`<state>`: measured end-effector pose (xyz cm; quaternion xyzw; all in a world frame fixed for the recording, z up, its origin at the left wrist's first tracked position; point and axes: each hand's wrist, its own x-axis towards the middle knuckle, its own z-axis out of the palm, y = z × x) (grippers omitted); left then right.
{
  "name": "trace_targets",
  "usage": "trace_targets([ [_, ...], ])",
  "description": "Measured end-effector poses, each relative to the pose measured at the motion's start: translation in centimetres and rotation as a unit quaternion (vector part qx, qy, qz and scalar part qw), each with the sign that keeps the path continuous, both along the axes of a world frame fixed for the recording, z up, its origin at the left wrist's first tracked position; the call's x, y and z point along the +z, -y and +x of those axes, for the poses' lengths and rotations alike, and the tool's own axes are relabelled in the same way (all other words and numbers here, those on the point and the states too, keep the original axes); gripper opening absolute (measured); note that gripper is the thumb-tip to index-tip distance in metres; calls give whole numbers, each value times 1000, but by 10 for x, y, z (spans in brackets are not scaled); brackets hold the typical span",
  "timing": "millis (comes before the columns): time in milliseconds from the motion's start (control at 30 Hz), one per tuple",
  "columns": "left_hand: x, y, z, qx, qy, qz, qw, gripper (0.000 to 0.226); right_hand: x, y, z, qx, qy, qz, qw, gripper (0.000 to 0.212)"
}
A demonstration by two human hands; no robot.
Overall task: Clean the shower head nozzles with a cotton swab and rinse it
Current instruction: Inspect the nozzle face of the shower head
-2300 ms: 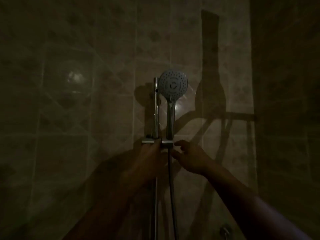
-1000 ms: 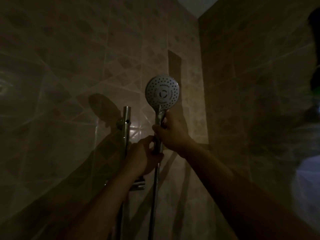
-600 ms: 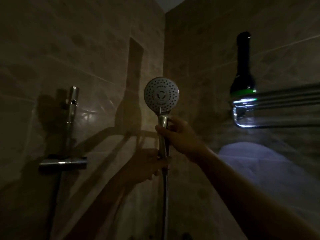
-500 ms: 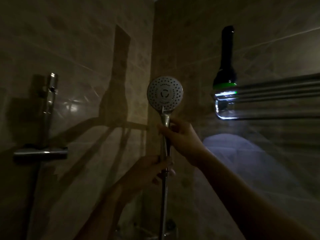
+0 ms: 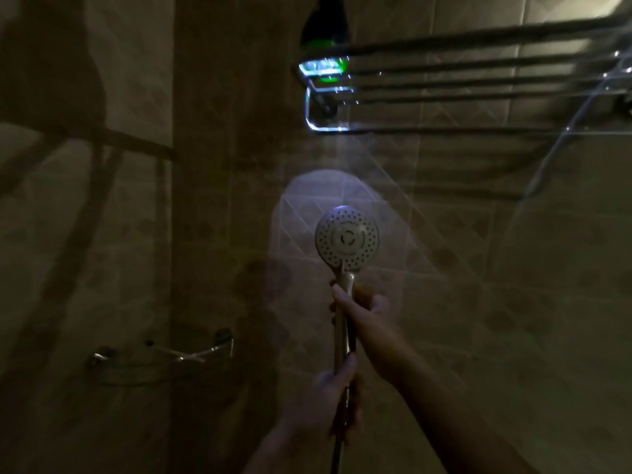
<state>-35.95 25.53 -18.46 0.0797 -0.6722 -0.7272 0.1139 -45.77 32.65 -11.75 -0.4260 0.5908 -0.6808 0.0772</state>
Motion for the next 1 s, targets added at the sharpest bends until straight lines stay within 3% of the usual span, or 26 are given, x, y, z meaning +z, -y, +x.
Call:
trace_targets([
  [200,-83,-39,-27,14,83,88,993,32,-92,-39,-25,-41,96,20,994,15],
  [300,-117,-57,-39,53,139,92,985,13,-134,-50,-36,-64,139,25,988,20],
  [367,-132,-72,-46,76,168,89,979,13,-153,-55,-41,-74,165,29,983,20],
  [500,-152,-96,-57,106,201,35,973,21,-177,-56,-46,-81,242,35,966,11],
  [567,-160,-103,-63,136,217,19,966,10,-185,-57,-49,-109,249,55,961,18],
  [800,-168,-118,-73,181,265,66,945,13,-191,-53,-49,-138,292,80,943,29],
  [900,-170,-118,-70,159,259,99,948,10,-190,-51,-50,-114,296,105,943,40],
  [1000,-168,-114,-63,117,227,135,957,21,-191,-50,-53,-1,365,81,928,45],
])
